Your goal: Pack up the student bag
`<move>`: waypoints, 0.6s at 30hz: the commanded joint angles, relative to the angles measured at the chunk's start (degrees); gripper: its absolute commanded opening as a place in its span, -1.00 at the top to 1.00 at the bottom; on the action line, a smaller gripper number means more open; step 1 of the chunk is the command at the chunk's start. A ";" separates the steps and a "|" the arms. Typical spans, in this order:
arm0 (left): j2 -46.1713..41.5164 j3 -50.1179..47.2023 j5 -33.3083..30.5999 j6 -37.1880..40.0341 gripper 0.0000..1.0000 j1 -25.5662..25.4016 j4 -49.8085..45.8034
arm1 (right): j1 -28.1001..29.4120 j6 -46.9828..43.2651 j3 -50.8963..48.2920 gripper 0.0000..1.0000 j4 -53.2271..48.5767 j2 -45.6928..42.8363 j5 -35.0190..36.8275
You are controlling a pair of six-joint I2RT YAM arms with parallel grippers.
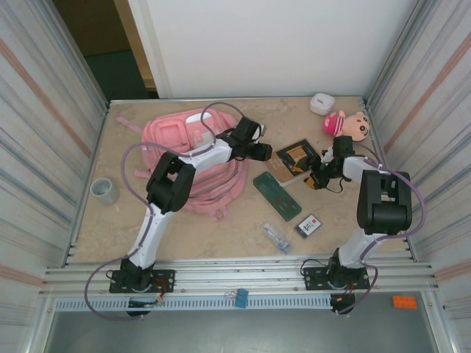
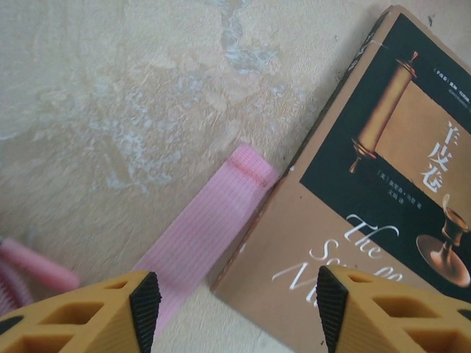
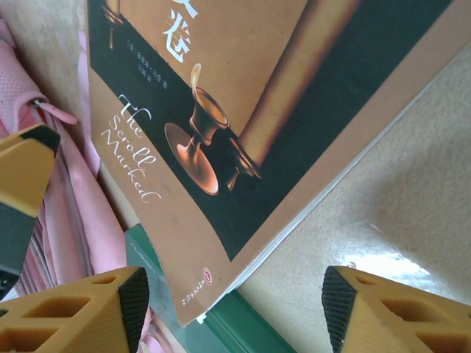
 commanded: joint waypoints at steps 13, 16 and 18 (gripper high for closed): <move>3.58 3.16 6.29 0.99 -0.12 -2.05 -1.91 | -0.91 -1.78 2.54 -0.19 -3.82 2.50 2.27; 2.72 0.73 9.73 0.40 -0.10 -2.47 0.99 | -0.97 -5.16 5.57 -0.18 -7.60 3.55 5.20; 2.90 0.53 11.15 0.42 -0.10 -2.93 1.01 | -0.96 -6.57 7.41 -0.18 -9.30 4.29 6.43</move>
